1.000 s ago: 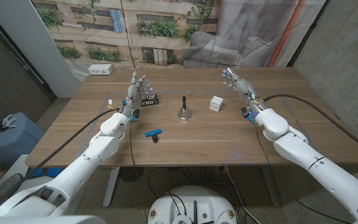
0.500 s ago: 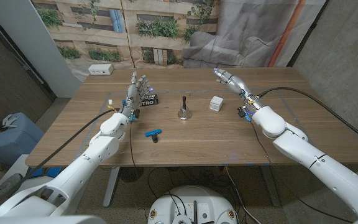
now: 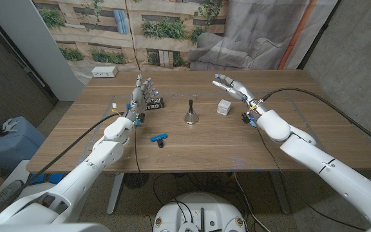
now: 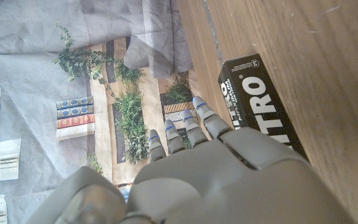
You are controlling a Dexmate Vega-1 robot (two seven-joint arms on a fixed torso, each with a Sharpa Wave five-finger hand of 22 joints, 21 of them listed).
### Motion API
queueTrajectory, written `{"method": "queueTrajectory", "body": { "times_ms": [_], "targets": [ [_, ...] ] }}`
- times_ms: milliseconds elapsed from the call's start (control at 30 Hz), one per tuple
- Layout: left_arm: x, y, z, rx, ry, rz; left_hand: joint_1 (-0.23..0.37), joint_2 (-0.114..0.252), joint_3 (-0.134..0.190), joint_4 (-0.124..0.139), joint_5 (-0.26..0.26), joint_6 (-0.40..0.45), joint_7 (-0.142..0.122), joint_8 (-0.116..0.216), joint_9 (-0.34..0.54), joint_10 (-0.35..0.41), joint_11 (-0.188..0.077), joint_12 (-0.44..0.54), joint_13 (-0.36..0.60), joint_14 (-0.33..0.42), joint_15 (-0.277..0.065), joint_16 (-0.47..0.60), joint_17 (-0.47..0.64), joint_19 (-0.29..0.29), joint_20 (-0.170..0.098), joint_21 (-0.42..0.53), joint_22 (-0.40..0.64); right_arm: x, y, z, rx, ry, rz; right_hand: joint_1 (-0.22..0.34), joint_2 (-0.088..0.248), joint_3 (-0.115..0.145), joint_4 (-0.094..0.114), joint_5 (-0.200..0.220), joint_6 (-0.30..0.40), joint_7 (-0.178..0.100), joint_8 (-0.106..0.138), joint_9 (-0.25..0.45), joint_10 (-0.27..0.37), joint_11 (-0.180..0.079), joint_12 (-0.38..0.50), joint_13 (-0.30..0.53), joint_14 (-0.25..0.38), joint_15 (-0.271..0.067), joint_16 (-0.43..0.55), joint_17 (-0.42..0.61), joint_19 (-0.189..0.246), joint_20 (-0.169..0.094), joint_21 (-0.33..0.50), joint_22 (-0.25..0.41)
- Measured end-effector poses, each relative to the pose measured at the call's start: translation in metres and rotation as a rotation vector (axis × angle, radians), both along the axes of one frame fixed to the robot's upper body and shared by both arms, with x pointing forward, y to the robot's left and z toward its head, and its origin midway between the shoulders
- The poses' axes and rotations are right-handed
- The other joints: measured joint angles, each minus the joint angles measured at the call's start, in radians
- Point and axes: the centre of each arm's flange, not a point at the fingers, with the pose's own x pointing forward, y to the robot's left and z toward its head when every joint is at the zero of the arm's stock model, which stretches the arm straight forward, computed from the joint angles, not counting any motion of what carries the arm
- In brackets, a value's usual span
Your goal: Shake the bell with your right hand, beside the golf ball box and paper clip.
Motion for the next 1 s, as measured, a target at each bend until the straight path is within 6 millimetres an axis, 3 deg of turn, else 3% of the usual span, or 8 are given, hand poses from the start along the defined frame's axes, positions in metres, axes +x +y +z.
{"method": "queueTrajectory", "body": {
  "times_ms": [300,367,1000],
  "targets": [
    [0.0,0.0,0.0,0.0,0.0,0.0,0.0,0.0,0.0,0.0,0.0,0.0,0.0,0.0,0.0,0.0,0.0,0.0,0.0,0.0,0.0,0.0,0.0,0.0,0.0,0.0,0.0,0.005,0.012,0.0,-0.082,-0.006,-0.045,0.021,-0.021,0.002,-0.03,-0.002,-0.016,0.009,0.0,0.005,-0.037,-0.005,0.0,0.0,-0.039,0.014,0.0,-0.015,-0.037,0.009,-0.008,0.0],
    [0.0,0.0,0.0,0.0,0.0,0.0,0.0,0.0,0.0,0.0,0.0,0.0,0.0,0.0,0.0,0.0,0.0,0.0,0.0,0.0,0.0,0.0,0.0,0.0,0.0,0.0,0.0,0.007,0.014,0.0,-0.095,-0.007,-0.052,0.039,-0.039,0.002,-0.036,-0.002,-0.017,0.011,0.0,0.005,-0.037,-0.005,0.0,0.0,-0.042,0.017,0.0,-0.015,-0.045,0.009,-0.008,0.0],
    [0.0,0.0,0.0,0.0,0.0,0.0,0.0,0.0,0.0,0.0,0.0,0.0,0.0,0.0,0.0,0.0,0.0,0.0,0.0,0.0,0.0,0.0,0.0,0.0,0.0,0.0,0.0,0.019,0.037,-0.011,-0.189,0.0,-0.065,0.057,-0.035,0.006,-0.059,-0.002,-0.08,0.006,0.0,0.008,-0.003,-0.022,0.015,0.0,-0.072,0.022,0.0,-0.033,-0.071,0.007,-0.008,0.0]
  ]
}}
